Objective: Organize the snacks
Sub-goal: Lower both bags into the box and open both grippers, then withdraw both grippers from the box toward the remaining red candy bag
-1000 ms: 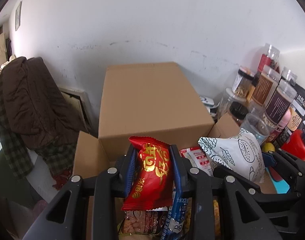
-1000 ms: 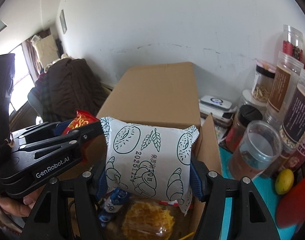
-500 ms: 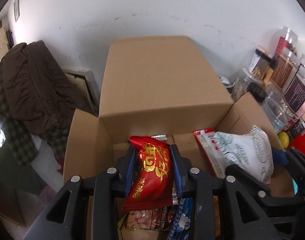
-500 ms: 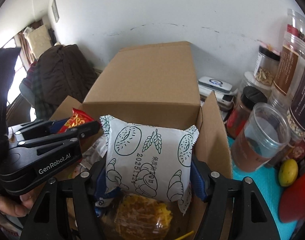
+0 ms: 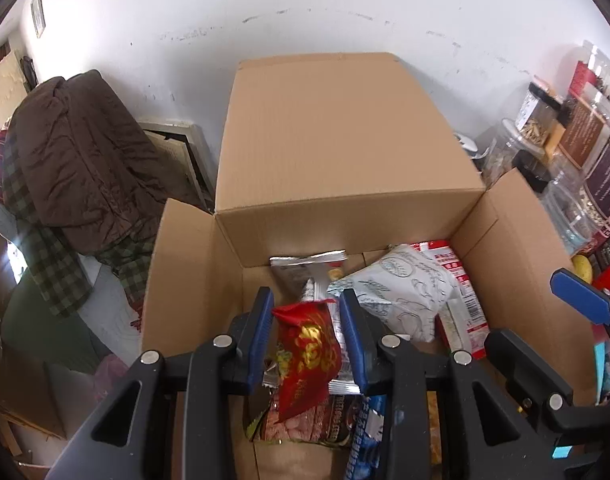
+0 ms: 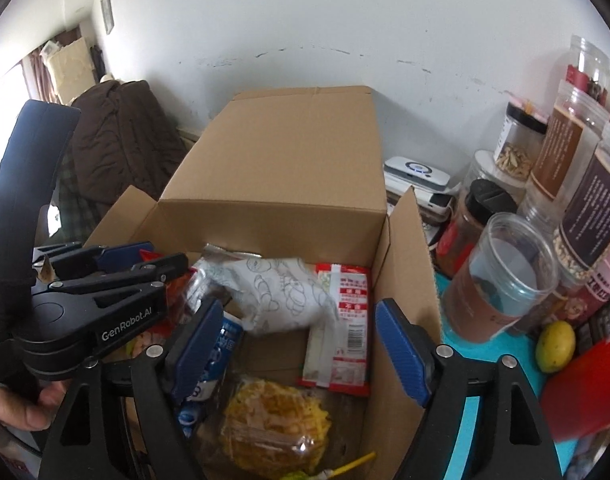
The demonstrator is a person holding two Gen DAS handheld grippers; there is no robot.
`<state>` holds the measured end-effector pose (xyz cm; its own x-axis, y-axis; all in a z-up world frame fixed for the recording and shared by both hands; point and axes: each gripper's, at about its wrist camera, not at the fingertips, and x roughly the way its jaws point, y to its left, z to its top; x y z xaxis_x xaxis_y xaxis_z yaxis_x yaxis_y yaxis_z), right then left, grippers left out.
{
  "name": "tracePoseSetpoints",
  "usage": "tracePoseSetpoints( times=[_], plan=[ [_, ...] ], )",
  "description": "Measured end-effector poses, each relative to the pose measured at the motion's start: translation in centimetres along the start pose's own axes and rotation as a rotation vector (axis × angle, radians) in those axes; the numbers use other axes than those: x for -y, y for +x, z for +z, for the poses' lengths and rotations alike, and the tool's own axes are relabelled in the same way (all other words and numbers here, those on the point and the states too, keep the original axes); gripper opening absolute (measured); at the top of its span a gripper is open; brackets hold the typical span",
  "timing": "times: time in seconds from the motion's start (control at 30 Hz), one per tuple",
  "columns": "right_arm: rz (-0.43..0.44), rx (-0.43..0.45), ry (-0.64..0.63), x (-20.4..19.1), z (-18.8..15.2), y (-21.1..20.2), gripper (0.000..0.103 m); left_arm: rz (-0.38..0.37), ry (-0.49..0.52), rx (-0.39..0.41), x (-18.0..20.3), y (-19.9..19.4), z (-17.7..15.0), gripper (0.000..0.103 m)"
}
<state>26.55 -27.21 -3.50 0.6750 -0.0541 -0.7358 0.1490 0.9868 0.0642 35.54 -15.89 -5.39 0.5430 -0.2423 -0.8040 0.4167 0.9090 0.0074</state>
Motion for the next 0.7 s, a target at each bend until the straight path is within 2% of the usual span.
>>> tracePoseSetpoints(
  times=[0.23,0.7],
  plan=[
    [-0.002,0.049,-0.009,-0.6,0.7,-3.3,0.080,-0.006,-0.015,0.077,-0.3,-4.5,0.2,0.034],
    [0.011,0.194,-0.060,-3.3,1.1,-12.6,0.080,-0.004,-0.017,0.235,-1.0,-15.3,-1.0,0.034]
  ],
)
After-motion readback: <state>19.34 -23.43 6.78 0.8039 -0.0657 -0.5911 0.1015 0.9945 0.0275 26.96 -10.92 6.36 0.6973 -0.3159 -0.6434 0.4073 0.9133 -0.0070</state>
